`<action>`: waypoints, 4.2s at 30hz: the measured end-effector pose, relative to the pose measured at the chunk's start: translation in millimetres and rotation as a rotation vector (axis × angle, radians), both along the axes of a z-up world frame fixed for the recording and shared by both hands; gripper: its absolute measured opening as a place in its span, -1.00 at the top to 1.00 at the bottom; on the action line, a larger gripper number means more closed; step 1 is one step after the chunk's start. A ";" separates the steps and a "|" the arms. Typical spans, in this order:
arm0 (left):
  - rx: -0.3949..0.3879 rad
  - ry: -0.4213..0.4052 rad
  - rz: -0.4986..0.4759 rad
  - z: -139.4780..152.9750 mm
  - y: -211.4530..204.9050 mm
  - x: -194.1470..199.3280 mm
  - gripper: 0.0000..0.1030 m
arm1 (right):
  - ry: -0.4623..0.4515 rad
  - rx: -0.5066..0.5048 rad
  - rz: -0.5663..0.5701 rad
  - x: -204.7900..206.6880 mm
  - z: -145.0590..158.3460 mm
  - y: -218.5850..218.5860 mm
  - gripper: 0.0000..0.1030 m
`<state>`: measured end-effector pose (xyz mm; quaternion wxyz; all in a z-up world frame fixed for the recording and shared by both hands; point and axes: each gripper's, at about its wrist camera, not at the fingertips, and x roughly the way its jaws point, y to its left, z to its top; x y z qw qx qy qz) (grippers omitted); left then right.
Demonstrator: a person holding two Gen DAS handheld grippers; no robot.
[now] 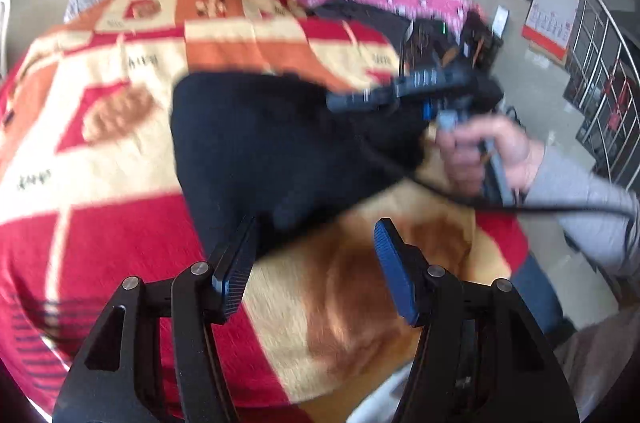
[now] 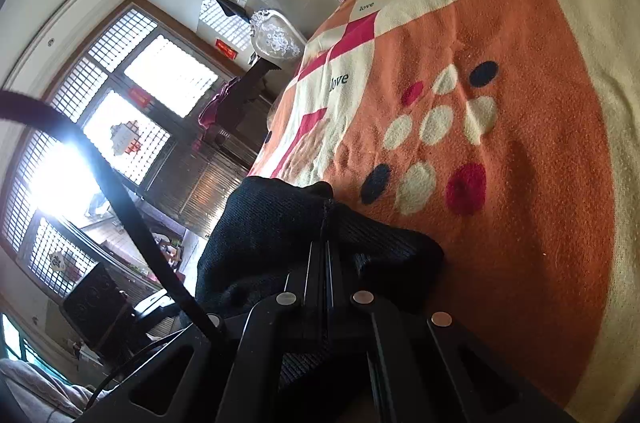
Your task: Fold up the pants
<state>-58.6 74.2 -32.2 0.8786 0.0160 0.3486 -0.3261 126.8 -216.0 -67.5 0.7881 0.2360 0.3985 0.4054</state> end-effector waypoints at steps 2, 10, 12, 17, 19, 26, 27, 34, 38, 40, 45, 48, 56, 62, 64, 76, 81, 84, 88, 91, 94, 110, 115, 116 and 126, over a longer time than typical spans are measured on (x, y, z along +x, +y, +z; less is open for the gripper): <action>-0.009 0.058 -0.068 -2.3 -1.2 -9.2 -0.15 | 0.000 0.002 0.003 0.1 0.2 0.0 1.00; -0.043 -0.100 0.010 37.1 18.7 -8.1 -0.15 | 0.007 0.016 0.003 1.0 -0.2 -1.2 1.00; -0.135 -0.089 0.042 35.9 24.2 5.3 -0.15 | 0.005 0.017 0.001 0.6 -0.5 -1.2 1.00; -0.170 0.027 -0.004 10.8 5.7 23.2 -0.15 | -0.057 -0.031 -0.059 -20.2 29.2 -12.1 0.87; -0.162 0.025 -0.052 12.1 1.6 12.8 -0.15 | -0.190 -0.083 -0.102 -47.6 62.2 -27.2 0.86; -0.244 0.095 -0.239 27.4 15.4 2.1 -0.15 | -0.691 -0.453 -0.214 -153.0 126.0 -58.1 -0.58; -0.239 0.086 -0.226 31.3 19.9 3.6 -0.15 | -0.685 -0.446 -0.204 -158.0 124.4 -58.6 -0.68; -0.238 0.029 0.207 52.1 55.8 60.1 -0.15 | -0.605 -0.372 -0.082 -143.8 101.3 -5.8 -0.69; -0.291 0.033 0.263 50.6 64.6 71.1 -0.15 | -0.571 -0.305 -0.044 -115.4 92.8 22.1 -0.69; -0.289 0.030 0.273 48.8 69.5 72.6 -0.15 | -0.544 -0.307 -0.020 -101.7 86.9 30.2 -0.69; -0.250 0.039 0.217 43.3 57.7 84.3 -0.15 | -0.386 -0.341 -0.030 -70.8 65.5 37.4 -0.50; -0.212 0.022 0.163 45.1 43.9 92.5 -0.15 | -0.358 -0.325 0.042 -65.3 59.3 50.3 -0.12; -0.047 0.061 0.162 28.7 10.3 132.6 -0.15 | -0.388 -0.565 0.106 -41.0 30.3 69.9 0.17; -0.093 0.204 0.213 3.9 16.8 162.4 -0.22 | -0.407 -0.512 0.090 -35.2 24.6 65.2 0.15; -0.083 0.195 0.226 2.9 15.0 160.8 -0.25 | -0.391 -0.478 0.092 -30.8 24.2 61.8 0.15; -0.266 0.115 0.309 23.5 60.0 108.7 -0.27 | -0.314 -0.188 -0.069 -58.1 40.9 0.7 0.00; -0.401 0.322 0.250 3.0 64.8 115.1 -0.26 | -0.091 -0.128 -0.104 -63.6 19.2 -13.8 -0.26; -0.403 0.418 0.272 -10.5 59.5 124.8 -0.33 | 0.017 -0.145 -0.104 -50.9 5.6 -7.3 -0.24; -0.447 0.430 0.278 -11.6 58.7 125.4 -0.32 | 0.013 -0.155 -0.074 -42.3 5.6 4.4 -0.26; -0.360 0.365 0.288 -0.4 50.0 120.0 0.23 | 0.003 -0.130 -0.088 -38.9 6.3 1.1 0.21; -0.281 0.274 0.270 20.8 32.1 127.0 0.30 | -0.094 -0.155 -0.092 -47.5 23.2 -0.3 0.39; -0.194 0.099 0.371 3.8 3.3 208.8 -0.43 | -0.046 -0.156 -0.151 51.7 19.3 -49.2 0.06; -0.194 0.026 0.463 9.5 9.2 200.6 -0.43 | -0.249 -0.076 -0.212 18.1 41.7 -63.4 0.06; -0.181 0.017 0.490 10.8 9.0 200.1 -0.43 | -0.259 -0.060 -0.231 14.4 42.5 -68.0 0.06; -0.169 0.032 0.566 8.3 19.9 205.4 -0.43 | -0.252 -0.039 -0.305 14.3 46.8 -74.9 0.06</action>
